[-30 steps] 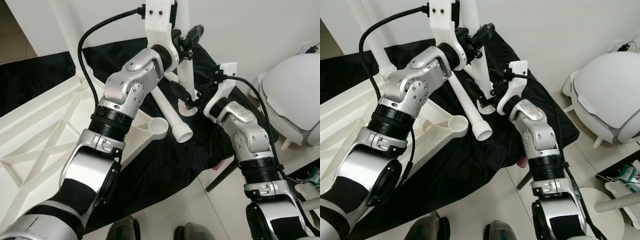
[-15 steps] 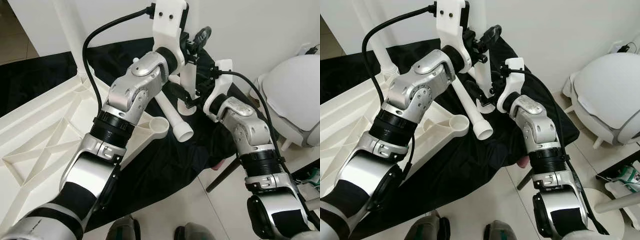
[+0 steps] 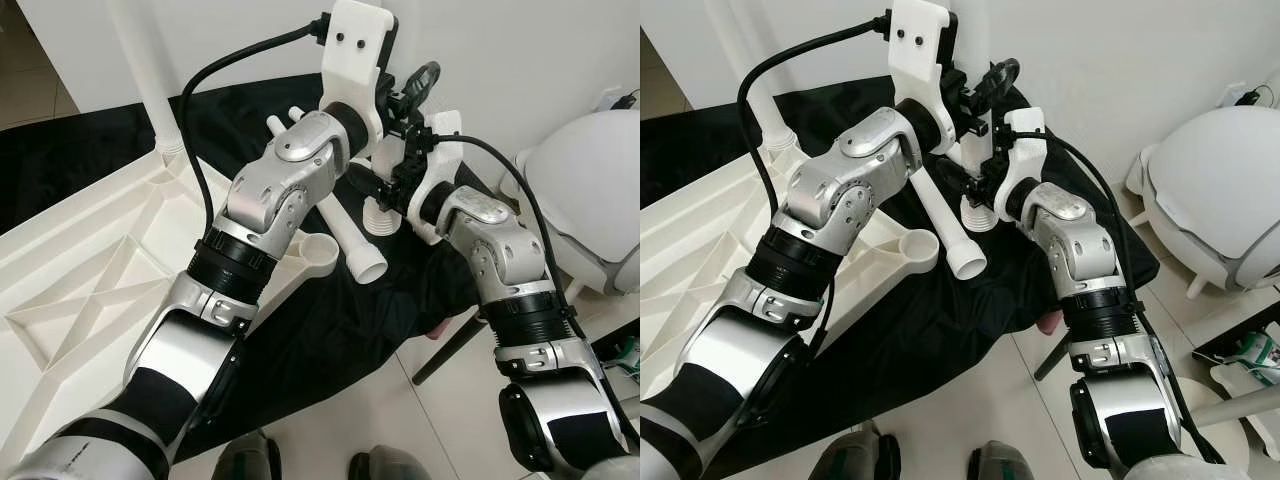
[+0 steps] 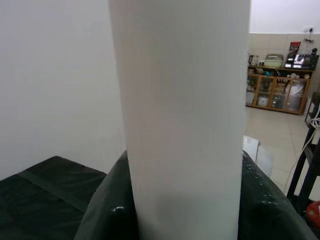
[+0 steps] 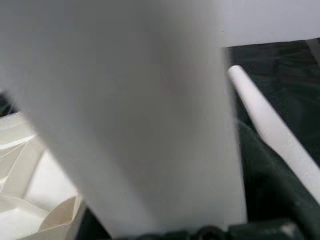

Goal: Building children table

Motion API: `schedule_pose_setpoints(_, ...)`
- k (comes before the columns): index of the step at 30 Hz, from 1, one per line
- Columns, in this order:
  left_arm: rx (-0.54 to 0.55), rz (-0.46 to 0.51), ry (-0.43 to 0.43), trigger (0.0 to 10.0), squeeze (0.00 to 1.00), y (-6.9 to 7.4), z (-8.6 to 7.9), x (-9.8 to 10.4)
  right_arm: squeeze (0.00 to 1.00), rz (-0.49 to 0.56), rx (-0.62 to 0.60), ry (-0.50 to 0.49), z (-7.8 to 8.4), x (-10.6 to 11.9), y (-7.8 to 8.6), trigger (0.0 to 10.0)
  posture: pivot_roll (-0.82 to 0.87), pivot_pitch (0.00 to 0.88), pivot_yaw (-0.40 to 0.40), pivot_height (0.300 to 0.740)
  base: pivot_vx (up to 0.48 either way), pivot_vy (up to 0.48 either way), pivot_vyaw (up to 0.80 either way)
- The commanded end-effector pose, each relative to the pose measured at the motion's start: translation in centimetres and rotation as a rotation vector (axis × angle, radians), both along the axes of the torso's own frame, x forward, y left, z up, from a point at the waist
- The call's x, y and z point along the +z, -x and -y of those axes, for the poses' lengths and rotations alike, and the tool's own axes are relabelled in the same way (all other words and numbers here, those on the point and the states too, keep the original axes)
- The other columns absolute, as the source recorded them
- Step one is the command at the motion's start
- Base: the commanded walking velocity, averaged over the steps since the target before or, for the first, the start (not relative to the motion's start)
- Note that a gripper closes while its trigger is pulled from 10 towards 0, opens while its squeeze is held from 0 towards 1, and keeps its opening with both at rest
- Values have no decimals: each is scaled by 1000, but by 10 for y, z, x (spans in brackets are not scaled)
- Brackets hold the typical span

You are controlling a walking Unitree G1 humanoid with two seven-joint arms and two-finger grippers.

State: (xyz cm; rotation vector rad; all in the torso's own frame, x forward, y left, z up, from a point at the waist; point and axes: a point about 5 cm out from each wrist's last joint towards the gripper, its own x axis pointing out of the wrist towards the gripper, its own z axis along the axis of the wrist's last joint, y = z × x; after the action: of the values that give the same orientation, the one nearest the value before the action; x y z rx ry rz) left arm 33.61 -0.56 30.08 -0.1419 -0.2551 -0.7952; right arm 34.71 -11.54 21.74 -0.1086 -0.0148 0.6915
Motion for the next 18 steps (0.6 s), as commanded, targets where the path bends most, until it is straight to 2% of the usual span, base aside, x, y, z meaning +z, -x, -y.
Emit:
schedule_pose_setpoints(1,-170,79,-34,10000,0,10,6,4,0,4,6,5,-1,4,0,863,-97,0,28,740,0,0,0)
schedule_pose_setpoints(2,-169,80,-35,10000,0,10,6,4,0,1,9,8,-1,4,0,1333,-97,0,28,740,0,0,0)
schedule_pose_setpoints(4,-169,83,-37,10000,0,10,6,4,0,-12,12,24,-2,1,1,4627,-97,0,29,740,0,0,0)
schedule_pose_setpoints(5,-168,84,-38,10000,0,10,6,4,0,-18,13,34,-2,0,2,4392,-97,0,29,740,0,0,0)
schedule_pose_setpoints(6,-168,86,-38,10000,0,10,6,5,0,-23,13,40,-2,-2,2,5686,-97,0,30,740,0,0,0)
schedule_pose_setpoints(8,-168,87,-38,10000,0,10,6,5,0,-31,8,48,-1,-4,2,5686,-97,0,30,740,0,0,0)
schedule_pose_setpoints(9,-168,88,-38,10000,0,10,6,5,0,-33,5,53,-1,-5,2,10000,-98,0,31,740,0,0,0)
schedule_pose_setpoints(12,-168,90,-38,10000,0,10,6,6,0,-36,3,59,-1,-6,2,10000,-98,0,31,740,0,0,0)
schedule_pose_setpoints(13,-168,91,-38,10000,0,10,6,6,710,-38,4,59,-1,-6,2,10000,-98,0,31,740,0,0,0)
schedule_pose_setpoints(14,-170,93,-38,10000,0,10,6,6,1000,-40,1,60,-1,-6,2,10000,-99,0,32,740,0,0,0)
schedule_pose_setpoints(17,-170,94,-38,10000,0,11,6,7,1000,-41,-3,62,0,-6,2,10000,-99,0,32,740,0,0,0)
schedule_pose_setpoints(18,-171,95,-37,10000,0,11,6,7,0,-41,-6,63,0,-6,2,10000,-99,0,31,740,0,0,0)
